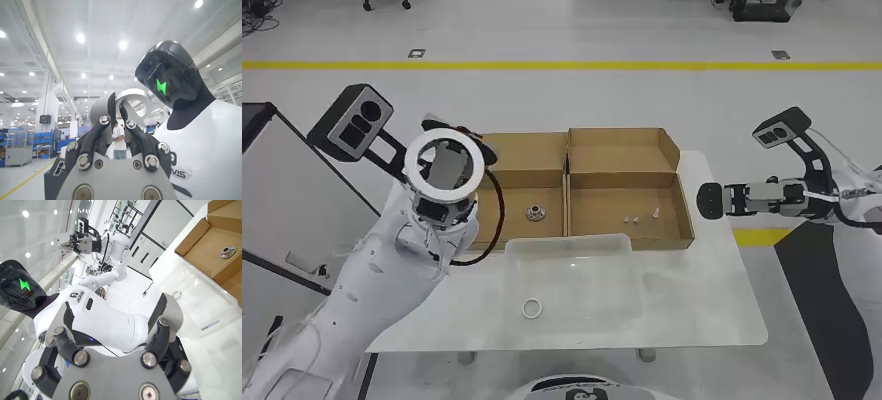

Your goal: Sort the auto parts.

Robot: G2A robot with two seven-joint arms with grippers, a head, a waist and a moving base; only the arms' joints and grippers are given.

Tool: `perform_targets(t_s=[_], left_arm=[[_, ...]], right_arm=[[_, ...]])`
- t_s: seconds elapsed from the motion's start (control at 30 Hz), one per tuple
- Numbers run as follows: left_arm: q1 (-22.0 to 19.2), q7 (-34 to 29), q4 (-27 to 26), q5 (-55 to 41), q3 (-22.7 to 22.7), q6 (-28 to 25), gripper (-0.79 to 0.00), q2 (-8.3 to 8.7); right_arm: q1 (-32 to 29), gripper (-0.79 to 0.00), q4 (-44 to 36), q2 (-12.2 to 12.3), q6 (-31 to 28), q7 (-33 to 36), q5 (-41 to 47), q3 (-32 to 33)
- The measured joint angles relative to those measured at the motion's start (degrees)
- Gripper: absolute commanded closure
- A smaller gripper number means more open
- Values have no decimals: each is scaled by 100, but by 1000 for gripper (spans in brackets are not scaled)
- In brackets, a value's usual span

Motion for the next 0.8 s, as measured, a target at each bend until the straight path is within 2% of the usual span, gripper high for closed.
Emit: perform_targets(t_s=[0.27,0.47,0.6,0.8], left_arm=[[-68,-314,569,523,183,0,0,148],[-132,-830,945,1040,110,0,0,274],[-112,-920,997,1113,64,0,0,316],[-86,-536,741,651,157,0,0,324]], right_arm=[[0,-785,0,0,0,0,0,0],[0,-785,0,0,0,0,0,0],[0,-785,0,0,0,0,0,0],[0,-785,0,0,0,0,0,0]])
